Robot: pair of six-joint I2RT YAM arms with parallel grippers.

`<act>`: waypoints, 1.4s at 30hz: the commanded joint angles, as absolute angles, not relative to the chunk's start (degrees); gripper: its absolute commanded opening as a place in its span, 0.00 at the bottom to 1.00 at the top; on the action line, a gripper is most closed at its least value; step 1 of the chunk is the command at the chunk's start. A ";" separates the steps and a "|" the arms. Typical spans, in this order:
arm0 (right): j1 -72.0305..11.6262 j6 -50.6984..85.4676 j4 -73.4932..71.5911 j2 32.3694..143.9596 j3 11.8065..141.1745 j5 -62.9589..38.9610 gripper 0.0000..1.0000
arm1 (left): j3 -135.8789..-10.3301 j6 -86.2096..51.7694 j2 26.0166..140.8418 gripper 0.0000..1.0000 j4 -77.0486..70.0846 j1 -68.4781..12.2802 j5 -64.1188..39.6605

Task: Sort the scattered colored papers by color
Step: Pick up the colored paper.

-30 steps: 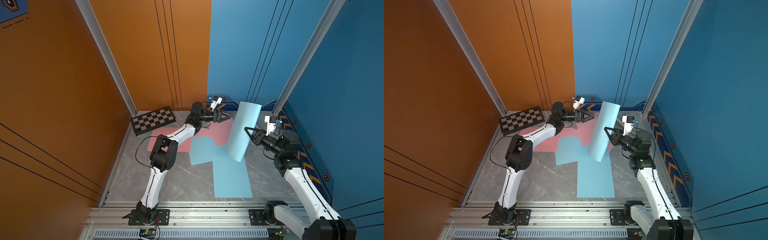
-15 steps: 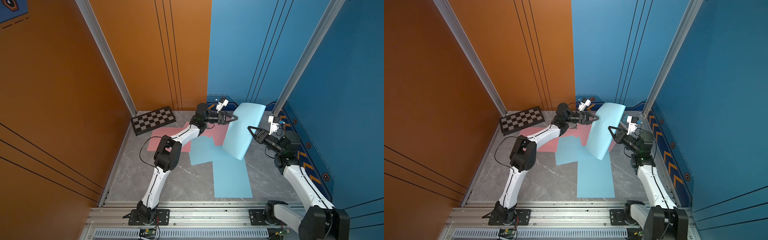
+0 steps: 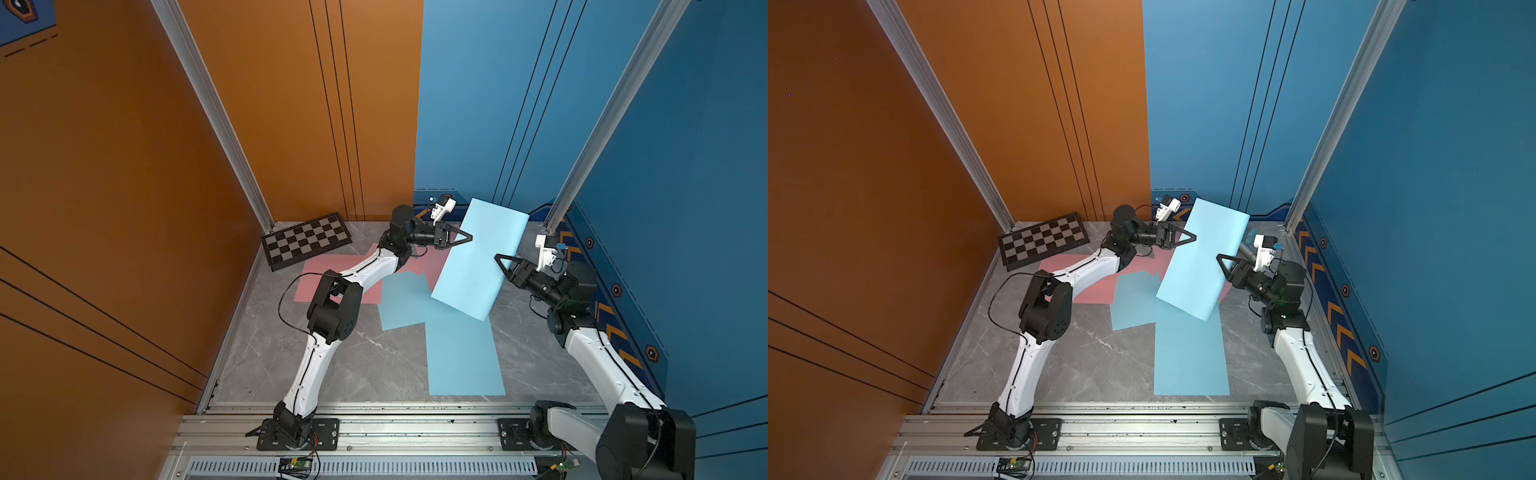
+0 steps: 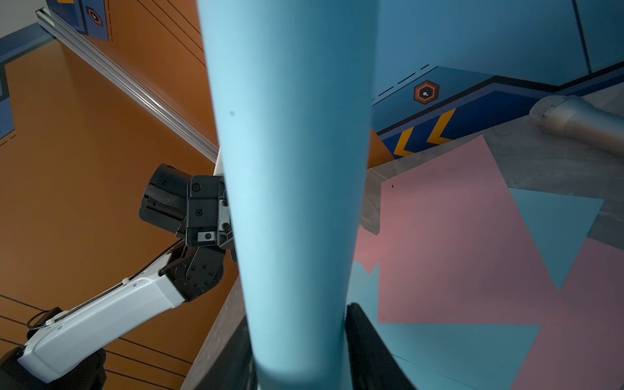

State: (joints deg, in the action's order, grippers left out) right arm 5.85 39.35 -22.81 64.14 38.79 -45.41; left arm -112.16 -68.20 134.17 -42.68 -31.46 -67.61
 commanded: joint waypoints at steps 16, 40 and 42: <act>19.29 42.71 -7.51 53.49 36.65 -28.11 1.00 | -109.07 -60.75 126.27 0.00 -33.92 -30.07 -63.60; 25.62 47.70 -0.79 55.82 38.76 -27.94 1.00 | -95.24 -41.84 97.81 0.00 4.74 -47.41 -20.01; 25.71 47.99 -1.40 55.98 38.58 -28.71 1.00 | -86.17 -48.56 96.45 0.00 -3.10 -45.30 -19.95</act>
State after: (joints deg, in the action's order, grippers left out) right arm 25.19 46.70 -1.91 56.69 37.21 -28.25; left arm -94.54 -38.15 96.27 9.80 -48.56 -23.94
